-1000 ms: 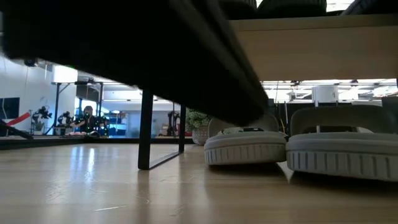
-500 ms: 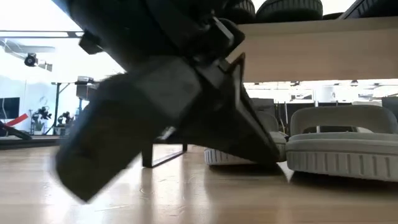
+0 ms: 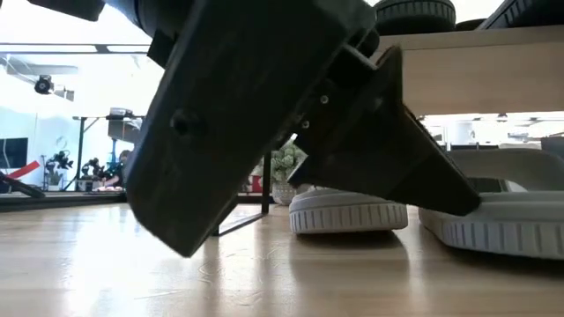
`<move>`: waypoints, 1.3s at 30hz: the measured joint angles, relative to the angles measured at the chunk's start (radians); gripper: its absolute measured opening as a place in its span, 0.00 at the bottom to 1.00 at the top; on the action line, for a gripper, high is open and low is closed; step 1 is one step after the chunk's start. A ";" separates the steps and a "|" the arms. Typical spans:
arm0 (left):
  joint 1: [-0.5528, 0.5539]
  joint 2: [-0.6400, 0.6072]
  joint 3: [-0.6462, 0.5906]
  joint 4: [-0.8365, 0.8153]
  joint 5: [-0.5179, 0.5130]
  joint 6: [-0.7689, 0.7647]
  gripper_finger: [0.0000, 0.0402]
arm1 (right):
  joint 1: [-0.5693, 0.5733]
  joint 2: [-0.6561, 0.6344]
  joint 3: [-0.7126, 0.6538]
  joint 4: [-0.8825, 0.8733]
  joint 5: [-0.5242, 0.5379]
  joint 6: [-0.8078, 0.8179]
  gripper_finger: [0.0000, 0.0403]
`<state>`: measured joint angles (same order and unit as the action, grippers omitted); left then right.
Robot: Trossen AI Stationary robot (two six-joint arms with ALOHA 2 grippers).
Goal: Pick and place slides into the shelf
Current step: Put the white slipper under the shelf
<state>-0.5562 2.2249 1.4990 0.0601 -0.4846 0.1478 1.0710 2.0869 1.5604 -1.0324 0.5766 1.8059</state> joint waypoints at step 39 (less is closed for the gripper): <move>-0.293 -0.227 0.000 -0.523 -0.133 -0.485 0.00 | -0.172 -0.005 -0.191 0.221 0.024 -0.253 0.03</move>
<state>-0.8494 1.9984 1.4986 -0.4626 -0.6178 -0.3375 0.8993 2.0819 1.3699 -0.8116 0.6003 1.5528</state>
